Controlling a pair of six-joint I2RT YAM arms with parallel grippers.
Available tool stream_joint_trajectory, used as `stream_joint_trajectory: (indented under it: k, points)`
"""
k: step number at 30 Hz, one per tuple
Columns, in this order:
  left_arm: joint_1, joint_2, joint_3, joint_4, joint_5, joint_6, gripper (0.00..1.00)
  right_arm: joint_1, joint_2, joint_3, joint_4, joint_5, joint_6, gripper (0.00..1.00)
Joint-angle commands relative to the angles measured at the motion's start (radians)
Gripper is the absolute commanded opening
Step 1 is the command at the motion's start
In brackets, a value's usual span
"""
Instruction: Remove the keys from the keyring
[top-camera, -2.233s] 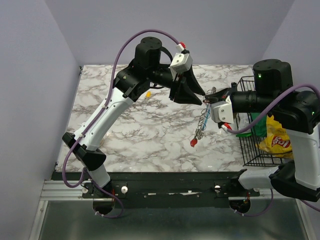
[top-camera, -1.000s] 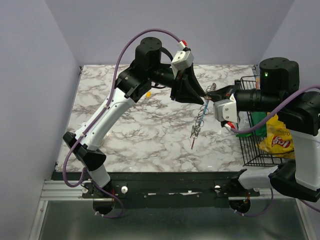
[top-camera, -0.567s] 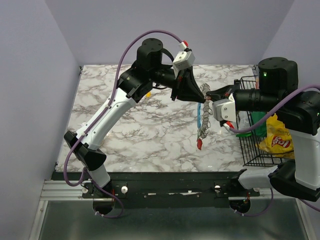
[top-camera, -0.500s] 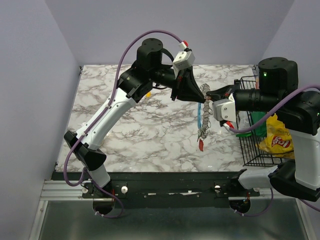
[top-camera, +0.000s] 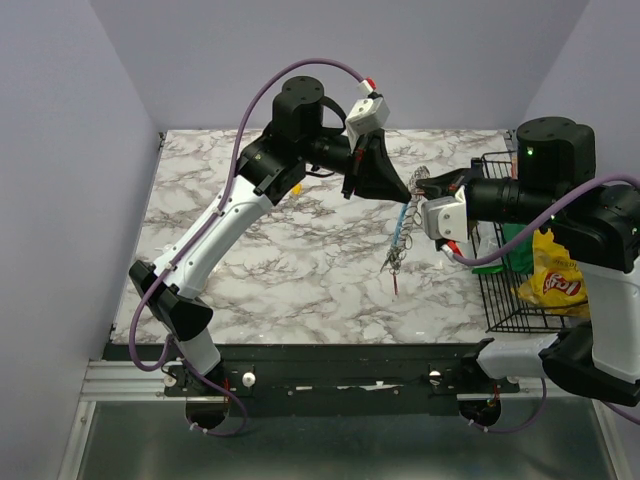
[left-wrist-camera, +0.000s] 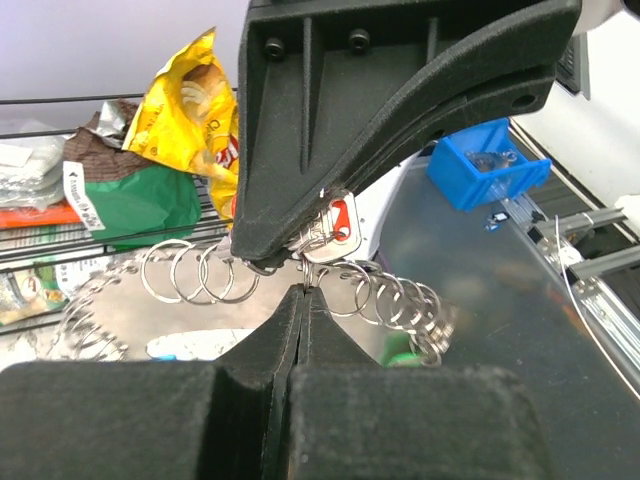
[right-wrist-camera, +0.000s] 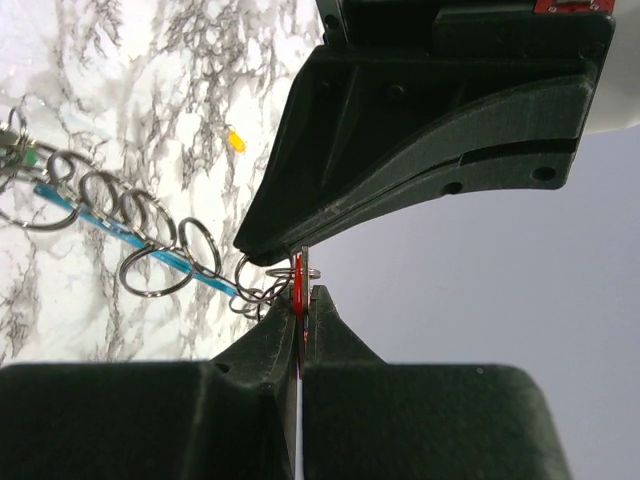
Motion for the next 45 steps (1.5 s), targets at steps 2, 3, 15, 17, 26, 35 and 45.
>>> stream_joint_trajectory:
  k: [2, 3, 15, 17, 26, 35, 45]
  points:
    - [0.019, -0.03, 0.004, 0.014, -0.031, -0.014, 0.0, -0.005, -0.025, -0.041, -0.097, 0.11, 0.009, 0.01]
    - [0.022, -0.033, 0.004, 0.01, -0.041, -0.012, 0.0, -0.005, -0.03, -0.046, -0.103, 0.122, 0.004, 0.01]
    - [0.025, -0.052, -0.016, -0.121, -0.203, 0.085, 0.0, -0.005, -0.059, -0.142, -0.085, 0.36, -0.067, 0.01]
    - [0.025, -0.053, -0.015, -0.131, -0.214, 0.091, 0.0, -0.005, -0.065, -0.156, -0.083, 0.391, -0.076, 0.01]
    - [0.024, -0.052, -0.024, -0.154, -0.255, 0.102, 0.0, -0.005, -0.07, -0.164, -0.094, 0.464, -0.105, 0.01]
    - [0.024, -0.046, -0.033, -0.122, -0.251, 0.103, 0.36, -0.005, -0.067, -0.081, -0.132, 0.302, -0.081, 0.01]
    - [-0.001, -0.023, 0.012, -0.065, -0.17, 0.068, 0.46, -0.005, -0.054, -0.064, -0.154, 0.158, -0.045, 0.01]
